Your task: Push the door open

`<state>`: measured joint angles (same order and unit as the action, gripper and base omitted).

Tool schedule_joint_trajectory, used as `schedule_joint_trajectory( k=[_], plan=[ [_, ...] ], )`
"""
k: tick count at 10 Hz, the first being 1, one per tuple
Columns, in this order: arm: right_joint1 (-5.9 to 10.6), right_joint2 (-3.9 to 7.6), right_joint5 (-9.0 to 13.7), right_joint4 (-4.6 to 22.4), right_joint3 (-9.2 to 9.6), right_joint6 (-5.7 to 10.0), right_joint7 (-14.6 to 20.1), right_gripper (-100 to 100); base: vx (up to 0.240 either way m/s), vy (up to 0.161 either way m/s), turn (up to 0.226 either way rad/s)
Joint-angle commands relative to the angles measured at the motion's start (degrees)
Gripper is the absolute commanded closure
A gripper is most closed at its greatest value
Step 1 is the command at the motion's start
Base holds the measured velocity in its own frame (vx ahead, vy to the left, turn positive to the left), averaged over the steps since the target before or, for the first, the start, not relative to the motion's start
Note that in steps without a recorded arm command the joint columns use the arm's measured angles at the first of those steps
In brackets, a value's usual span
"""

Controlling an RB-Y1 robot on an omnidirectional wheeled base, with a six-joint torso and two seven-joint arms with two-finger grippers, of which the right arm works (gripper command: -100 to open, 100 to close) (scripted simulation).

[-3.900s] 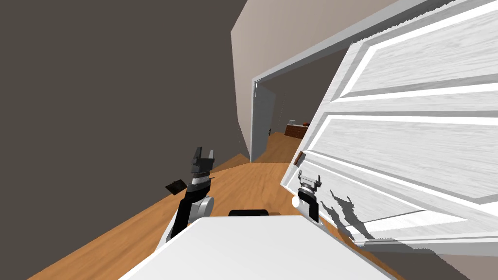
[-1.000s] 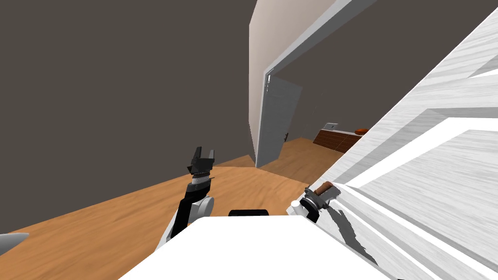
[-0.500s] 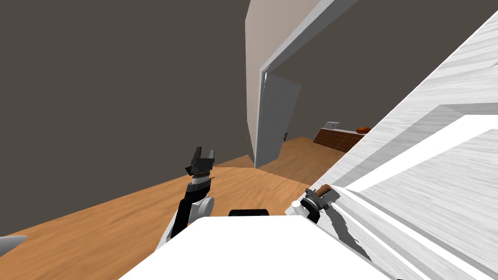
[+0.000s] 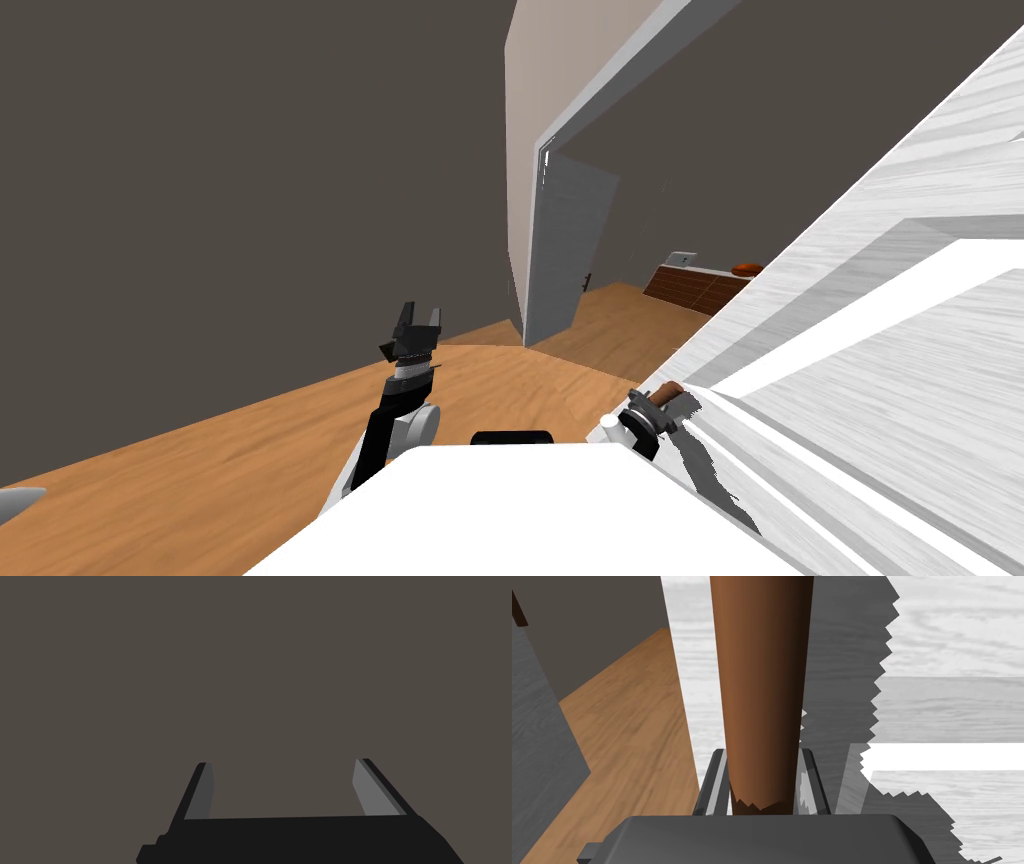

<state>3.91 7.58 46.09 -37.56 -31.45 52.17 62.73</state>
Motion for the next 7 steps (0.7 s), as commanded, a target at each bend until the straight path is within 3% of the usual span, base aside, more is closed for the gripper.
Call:
schedule_joint_trajectory(
  k=[1, 7],
  plan=[
    [0.23, 0.8, 0.4, 0.8, -0.65, 0.63, 0.2, 100, 0.163, -0.094, -0.043],
    [-0.43, 1.56, 2.2, 1.4, -3.03, 1.17, -0.1, 100, 0.125, -0.129, -0.035]
  ],
)
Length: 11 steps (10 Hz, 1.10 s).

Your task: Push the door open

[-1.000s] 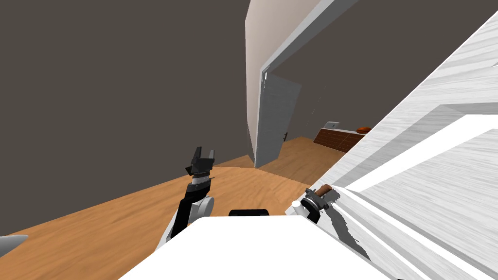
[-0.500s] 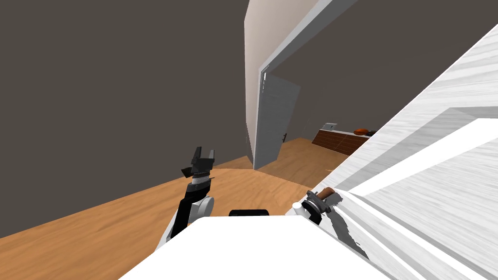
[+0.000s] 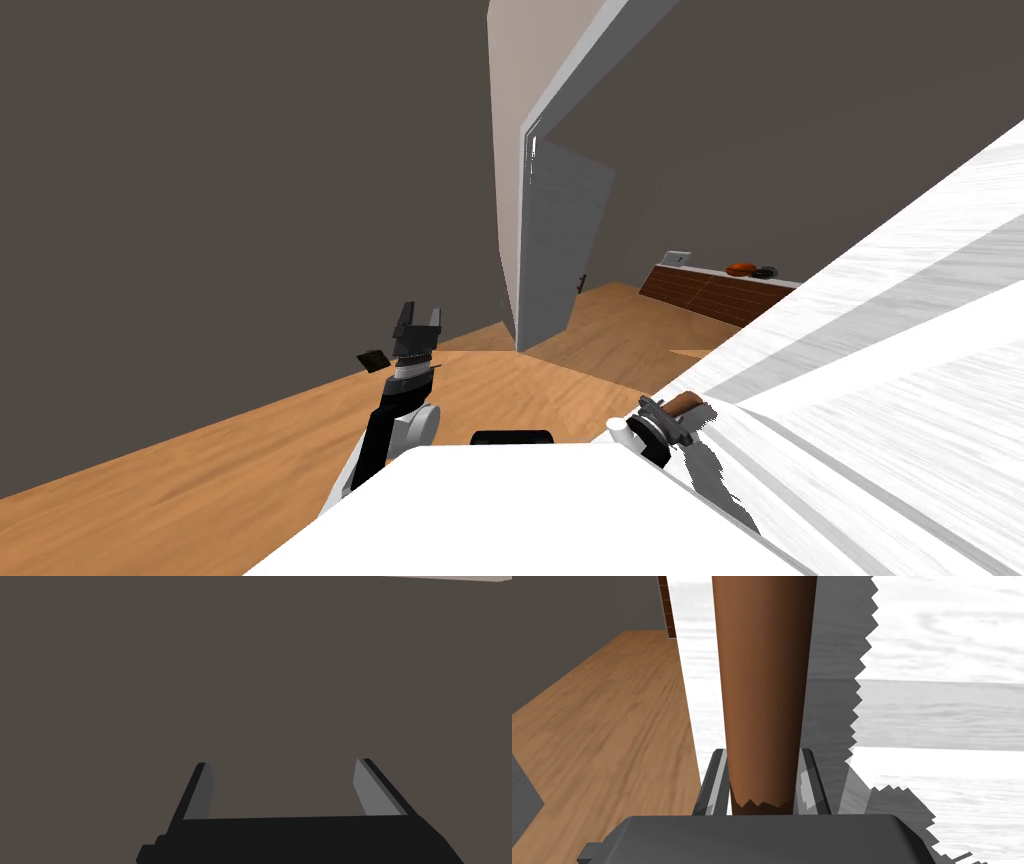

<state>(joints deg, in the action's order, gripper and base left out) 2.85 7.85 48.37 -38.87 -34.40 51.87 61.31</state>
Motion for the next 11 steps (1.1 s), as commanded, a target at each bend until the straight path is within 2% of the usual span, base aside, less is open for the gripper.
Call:
schedule_joint_trajectory(
  k=[1, 2, 4, 5, 6, 8, 9, 11],
  plan=[
    [0.63, 1.28, -0.1, 2.7, -0.07, 1.47, 1.4, 100, 0.06, -0.055, -0.005],
    [0.32, 1.64, 0.8, 3.0, -1.19, 1.72, 1.2, 100, 0.14, -0.074, -0.037],
    [0.32, 1.64, 0.8, 3.0, -1.19, 1.72, 1.2, 100, 0.086, -0.071, -0.033],
    [0.0, 2.01, 1.6, 3.3, -2.37, 1.99, 1.1, 100, 0.092, -0.125, -0.024],
    [-0.11, 2.14, 2.0, 3.4, -2.77, 2.09, 1.1, 100, 0.177, -0.17, -0.048],
    [-0.11, 2.14, 2.0, 3.4, -2.77, 2.09, 1.1, 100, 0.08, -0.076, -0.029],
    [-0.44, 2.52, 2.9, 3.7, -3.98, 2.36, 0.9, 100, 0.102, -0.1, -0.05],
    [-0.77, 2.9, 3.8, 4.0, -5.16, 2.63, 0.8, 100, 0.178, -0.139, -0.064]
  ],
)
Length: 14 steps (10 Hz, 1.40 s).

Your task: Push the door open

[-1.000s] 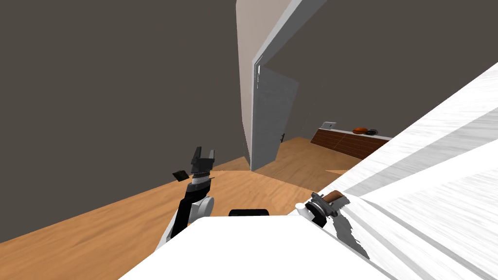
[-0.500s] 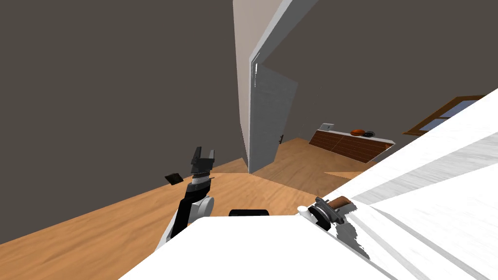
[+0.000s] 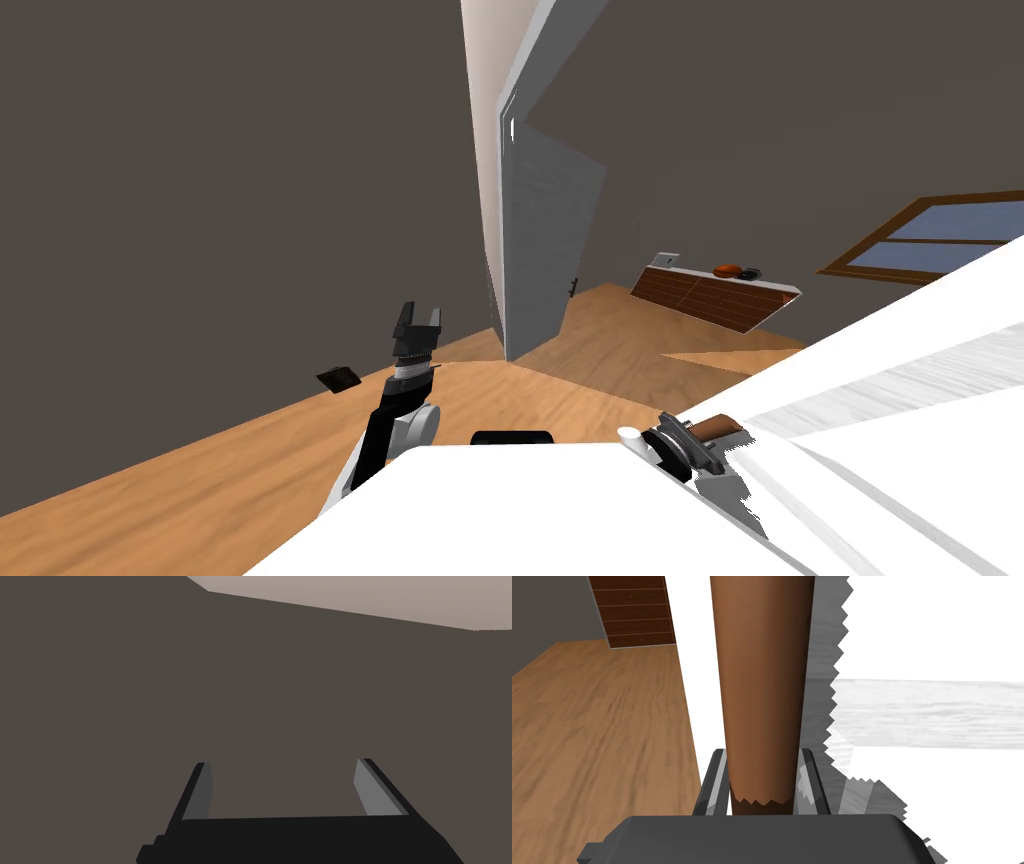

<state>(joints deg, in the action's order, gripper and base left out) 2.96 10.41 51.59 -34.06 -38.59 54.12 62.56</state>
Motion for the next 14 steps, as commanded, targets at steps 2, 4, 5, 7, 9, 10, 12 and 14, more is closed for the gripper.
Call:
schedule_joint_trajectory(
  k=[2, 4, 5, 7, 9, 10, 12, 14],
  plan=[
    [-1.18, 0.69, 1.4, -0.5, -2.1, 0.64, -0.6, 100, 0.171, -0.133, -0.066],
    [-1.46, 1.02, 2.2, -0.3, -3.12, 0.87, -0.7, 100, 0.141, -0.156, -0.061],
    [-1.63, 1.21, 2.6, -0.1, -3.72, 1.01, -0.7, 100, 0.176, -0.133, -0.036],
    [-1.9, 1.53, 3.4, 0.1, -4.72, 1.24, -0.8, 100, 0.179, -0.133, -0.08],
    [-2.04, 1.69, 3.7, 0.2, -5.23, 1.35, -0.9, 100, 0.13, -0.112, -0.042],
    [-1.78, 1.83, 3.7, 0.9, -5.11, 1.37, -0.5, 100, 0.041, -0.042, -0.018],
    [-2.25, 2.14, 4.6, 0.9, -6.29, 1.64, -0.9, 100, 0.095, -0.12, -0.037],
    [-2.66, 2.46, 5.6, 1.3, -7.49, 2.05, -1.1, 100, 0.095, -0.176, -0.045]
  ],
)
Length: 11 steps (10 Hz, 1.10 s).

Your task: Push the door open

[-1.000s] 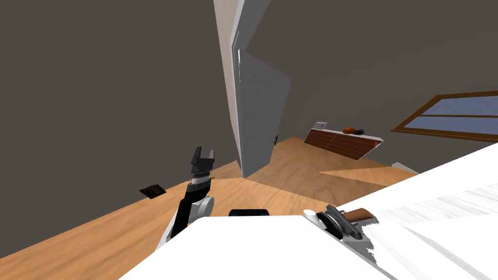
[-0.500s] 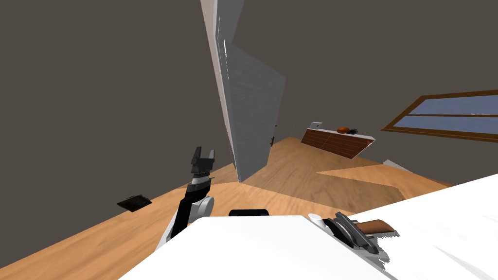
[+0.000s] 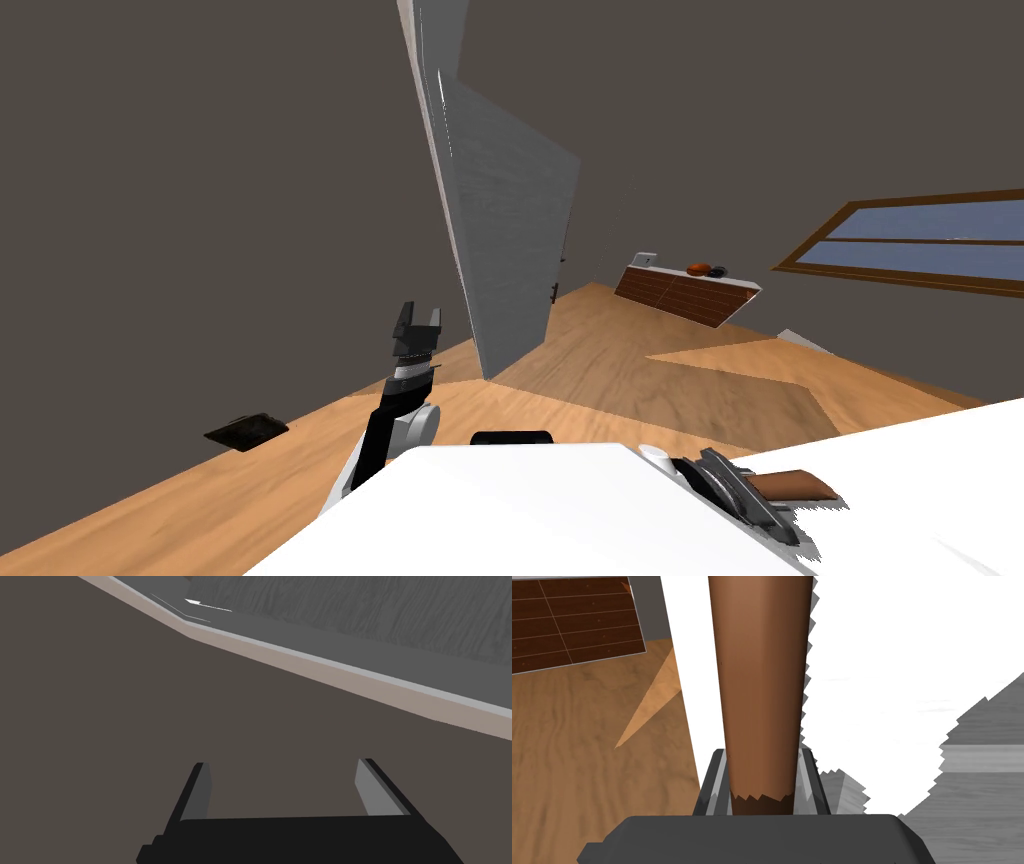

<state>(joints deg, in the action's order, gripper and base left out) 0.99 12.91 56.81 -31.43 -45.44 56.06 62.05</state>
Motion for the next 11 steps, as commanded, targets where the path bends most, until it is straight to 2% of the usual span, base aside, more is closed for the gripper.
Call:
schedule_joint_trajectory(
  k=[1, 6, 7, 8, 11],
  plan=[
    [-0.8, 0.06, 0.7, -1.2, -0.96, 0.23, -0.6, 100, 0.095, -0.171, -0.051],
    [-1.69, 0.75, 2.8, -0.4, -3.55, 1.14, -1.0, 100, 0.118, -0.157, -0.049],
    [-1.83, 0.85, 3.1, -0.3, -3.96, 1.28, -1.1, 100, 0.077, -0.165, -0.039],
    [-1.3, 0.85, 2.8, 0.9, -3.55, 1.44, -0.6, 100, 0.028, -0.077, -0.016],
    [-1.9, 1.39, 4.1, 1.3, -5.11, 2.07, -0.8, 100, 0.056, -0.148, -0.032]
  ],
)
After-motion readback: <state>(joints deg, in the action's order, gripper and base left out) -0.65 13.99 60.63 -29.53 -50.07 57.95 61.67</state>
